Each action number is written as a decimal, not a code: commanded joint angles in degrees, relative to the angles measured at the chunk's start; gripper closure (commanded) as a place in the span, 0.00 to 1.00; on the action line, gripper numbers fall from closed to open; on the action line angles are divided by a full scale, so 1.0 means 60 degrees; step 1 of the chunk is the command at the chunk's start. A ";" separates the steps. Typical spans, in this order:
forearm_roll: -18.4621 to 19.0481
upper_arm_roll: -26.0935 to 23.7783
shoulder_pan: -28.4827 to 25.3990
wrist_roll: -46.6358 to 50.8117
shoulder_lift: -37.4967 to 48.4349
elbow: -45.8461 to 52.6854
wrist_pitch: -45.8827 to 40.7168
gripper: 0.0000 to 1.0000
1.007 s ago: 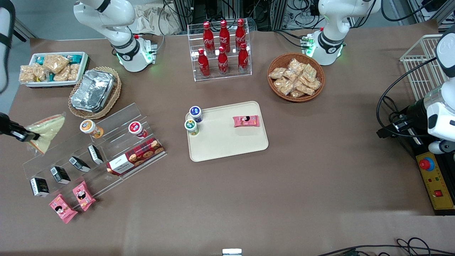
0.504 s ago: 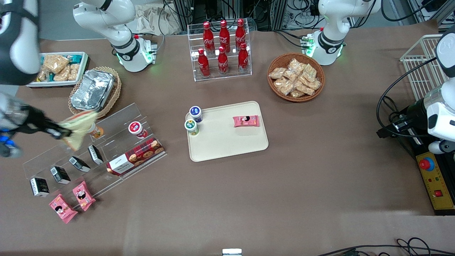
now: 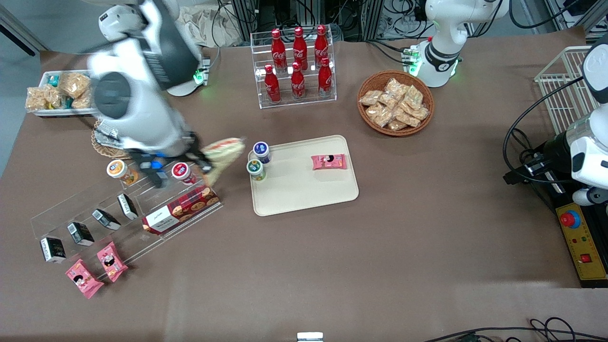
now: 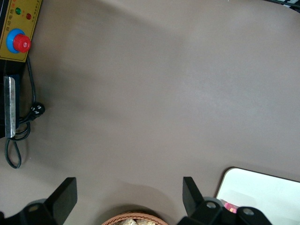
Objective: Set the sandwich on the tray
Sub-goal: 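Carry the sandwich with the right gripper over the cream tray, then lower the sandwich onto the tray and open the right gripper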
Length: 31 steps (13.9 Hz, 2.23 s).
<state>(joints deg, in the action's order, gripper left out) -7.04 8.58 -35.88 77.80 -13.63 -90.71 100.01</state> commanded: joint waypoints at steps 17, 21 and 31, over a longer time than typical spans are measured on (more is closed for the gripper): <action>-0.0160 0.0153 -0.1974 0.6222 -0.4173 0.0147 0.5743 1.00; -0.0115 0.0167 -0.2149 0.6926 -0.4554 0.0133 0.5949 1.00; -0.0013 0.0182 -0.2253 0.7278 -0.4643 0.0133 0.6038 0.00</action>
<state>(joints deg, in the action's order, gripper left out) -7.12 9.31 -49.51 120.62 -41.15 -90.94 136.45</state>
